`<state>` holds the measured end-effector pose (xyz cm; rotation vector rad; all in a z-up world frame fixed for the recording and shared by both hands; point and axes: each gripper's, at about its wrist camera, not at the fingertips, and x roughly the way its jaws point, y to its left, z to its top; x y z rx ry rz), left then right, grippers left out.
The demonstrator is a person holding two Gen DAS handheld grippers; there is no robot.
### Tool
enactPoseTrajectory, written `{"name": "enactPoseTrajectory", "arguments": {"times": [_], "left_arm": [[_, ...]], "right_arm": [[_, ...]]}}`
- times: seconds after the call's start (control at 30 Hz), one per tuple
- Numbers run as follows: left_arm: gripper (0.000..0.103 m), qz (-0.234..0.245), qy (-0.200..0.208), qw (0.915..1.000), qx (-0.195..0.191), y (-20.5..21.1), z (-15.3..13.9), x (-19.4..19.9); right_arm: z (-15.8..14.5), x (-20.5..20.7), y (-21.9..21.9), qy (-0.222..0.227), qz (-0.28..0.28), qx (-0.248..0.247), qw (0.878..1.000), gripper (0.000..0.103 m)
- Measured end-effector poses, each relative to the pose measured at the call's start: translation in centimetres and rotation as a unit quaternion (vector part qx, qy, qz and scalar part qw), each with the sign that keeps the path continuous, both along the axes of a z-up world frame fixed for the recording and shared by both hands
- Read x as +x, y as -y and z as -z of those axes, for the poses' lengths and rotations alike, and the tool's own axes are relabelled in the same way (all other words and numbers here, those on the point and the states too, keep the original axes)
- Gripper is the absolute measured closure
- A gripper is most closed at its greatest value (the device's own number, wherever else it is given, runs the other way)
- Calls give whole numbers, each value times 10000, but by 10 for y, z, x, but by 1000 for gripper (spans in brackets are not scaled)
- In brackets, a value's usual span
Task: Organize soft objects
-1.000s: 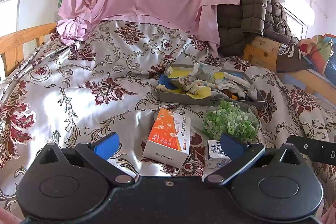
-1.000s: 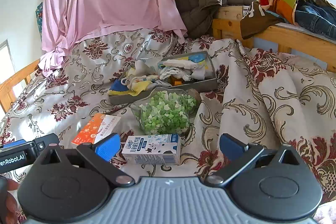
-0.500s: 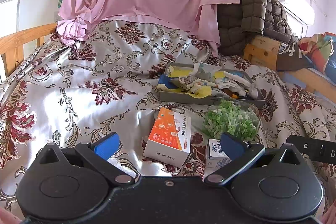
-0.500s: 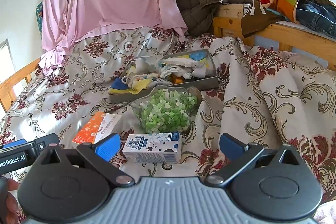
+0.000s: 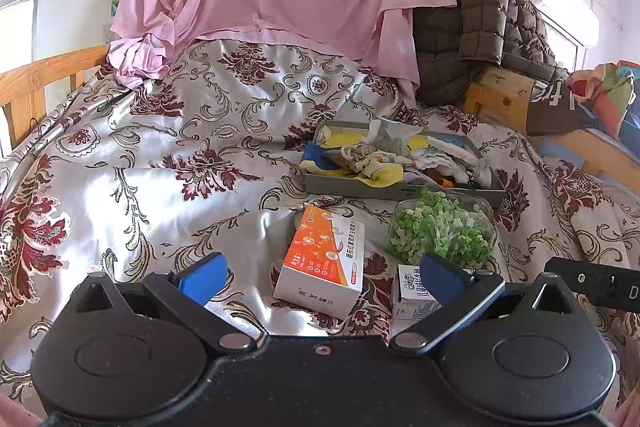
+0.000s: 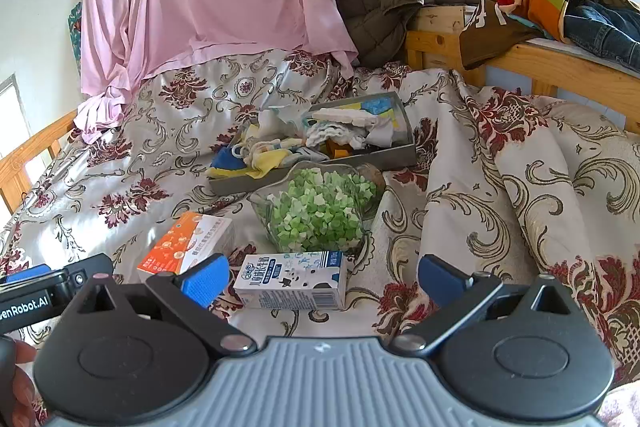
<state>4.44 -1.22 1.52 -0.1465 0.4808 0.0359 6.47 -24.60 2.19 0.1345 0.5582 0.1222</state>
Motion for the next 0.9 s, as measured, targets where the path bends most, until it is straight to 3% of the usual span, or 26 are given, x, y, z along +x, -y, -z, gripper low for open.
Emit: {"name": "enactPoseTrajectory", "arguments": {"times": [0.47,0.9], "left_arm": [[1,-193,5,9998,71,-1,-1,-2],[1,60,-16,10000,0,3,-2,-1]], "right_arm": [[-2,1,1,-9,-1,2,10000,0],[1,-1,-2,-19,-6,4,10000,0]]}}
